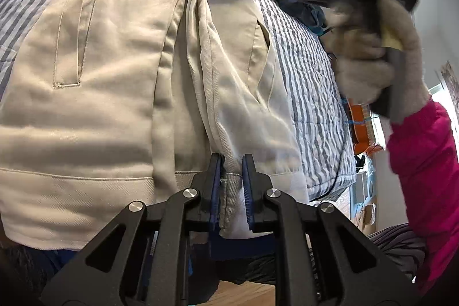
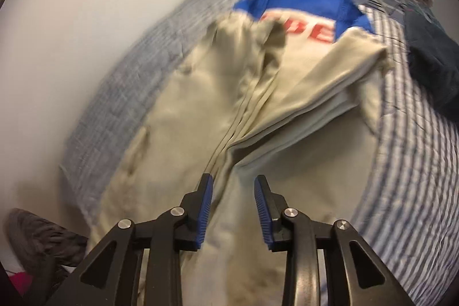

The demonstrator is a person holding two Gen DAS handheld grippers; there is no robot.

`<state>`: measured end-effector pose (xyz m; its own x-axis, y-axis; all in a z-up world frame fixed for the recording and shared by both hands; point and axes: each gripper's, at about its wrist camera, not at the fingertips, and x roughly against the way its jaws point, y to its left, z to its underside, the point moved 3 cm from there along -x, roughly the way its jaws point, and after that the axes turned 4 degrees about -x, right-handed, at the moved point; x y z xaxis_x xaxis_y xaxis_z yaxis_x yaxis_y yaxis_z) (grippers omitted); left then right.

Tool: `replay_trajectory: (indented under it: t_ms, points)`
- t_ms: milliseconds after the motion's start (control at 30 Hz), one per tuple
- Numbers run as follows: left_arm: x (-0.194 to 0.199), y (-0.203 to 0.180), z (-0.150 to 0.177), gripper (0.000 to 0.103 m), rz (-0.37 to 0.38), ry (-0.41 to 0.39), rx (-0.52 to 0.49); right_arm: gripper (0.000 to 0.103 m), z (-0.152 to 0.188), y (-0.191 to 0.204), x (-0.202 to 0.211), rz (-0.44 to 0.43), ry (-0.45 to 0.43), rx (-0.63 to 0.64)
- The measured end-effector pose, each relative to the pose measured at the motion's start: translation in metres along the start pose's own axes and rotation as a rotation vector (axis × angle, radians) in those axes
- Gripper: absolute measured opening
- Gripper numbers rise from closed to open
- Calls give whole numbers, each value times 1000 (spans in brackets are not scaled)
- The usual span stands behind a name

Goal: Fold large clothes

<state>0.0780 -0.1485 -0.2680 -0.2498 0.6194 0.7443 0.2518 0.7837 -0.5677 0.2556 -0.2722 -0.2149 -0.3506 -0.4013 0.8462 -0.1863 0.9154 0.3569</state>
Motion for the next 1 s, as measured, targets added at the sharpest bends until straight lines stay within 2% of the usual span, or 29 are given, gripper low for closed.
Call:
replay_trajectory:
  t_ms: [133,267,500,533,567,600,633,667,867,1000]
  points:
    - [-3,-1,3,13,-21,-7,-37,39,-17,-47,32,19,-91,-135]
    - [-5,-9,7,12,-39,-7,-71,54,-48,-82,38,41,-164,-247]
    - [-1,-1,6,12,-40,1,-90,52,-95,-104,-5,83,-155,-303]
    - [-1,-1,7,12,-35,1,-83,47,-101,-108,-11,84,-147,-301]
    - [-1,-1,7,12,-31,1,-79,32,-104,-109,-19,69,-129,-298]
    - [-1,0,7,12,-29,1,-79,21,-108,-111,-25,57,-113,-300]
    - [-2,0,7,12,-28,2,-79,16,-110,-111,-29,40,-103,-306]
    - [-5,-1,4,12,-26,3,-81,3,-112,-108,-29,27,-98,-304]
    - [-9,1,4,11,-12,16,-88,0,-146,-78,-20,34,-143,-232]
    - [-10,2,4,11,-5,24,-95,0,-168,-45,-56,99,-86,-119]
